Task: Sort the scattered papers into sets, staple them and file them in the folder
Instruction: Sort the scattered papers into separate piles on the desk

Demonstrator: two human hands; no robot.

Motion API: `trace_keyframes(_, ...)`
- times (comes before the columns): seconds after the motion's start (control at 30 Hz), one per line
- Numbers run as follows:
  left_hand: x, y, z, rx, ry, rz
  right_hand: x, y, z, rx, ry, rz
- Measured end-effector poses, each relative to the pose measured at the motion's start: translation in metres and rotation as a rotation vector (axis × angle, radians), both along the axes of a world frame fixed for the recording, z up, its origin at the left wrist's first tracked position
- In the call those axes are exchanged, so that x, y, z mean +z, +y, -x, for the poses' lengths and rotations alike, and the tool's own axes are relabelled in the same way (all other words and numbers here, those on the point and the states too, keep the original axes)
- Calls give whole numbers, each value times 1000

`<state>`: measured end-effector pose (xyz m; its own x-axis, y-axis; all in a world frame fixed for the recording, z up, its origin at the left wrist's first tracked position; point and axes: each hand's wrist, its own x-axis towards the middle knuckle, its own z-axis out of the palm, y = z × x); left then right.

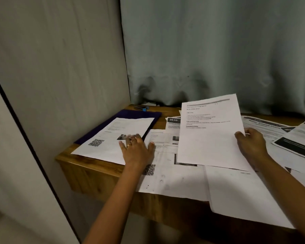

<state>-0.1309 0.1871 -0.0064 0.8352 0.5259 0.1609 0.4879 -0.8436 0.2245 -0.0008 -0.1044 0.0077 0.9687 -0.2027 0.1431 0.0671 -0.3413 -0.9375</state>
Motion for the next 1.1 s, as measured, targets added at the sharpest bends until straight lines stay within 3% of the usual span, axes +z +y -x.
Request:
trace_keyframes(0.33, -20, 4, 0, 5, 16, -5, -4, 6, 1, 37, 57, 123)
trace_keyframes(0.57, -19, 5, 0, -10, 35, 11, 11, 14, 10, 46, 90, 46)
trace_keyframes(0.7, -10, 12, -3, -49, 30, 144, 44, 44, 13, 119, 3, 22)
trace_keyframes(0.8, 1, 19, 2, -90, -145, 227, 57, 82, 13, 175, -39, -38)
trace_keyframes(0.97, 11, 37, 31, 47, -584, 325, 44, 163, 15, 258, 14, -39)
trace_keyframes(1.1, 0, 62, 46, 132, -545, 316, 31, 219, 35, 344, 34, -7)
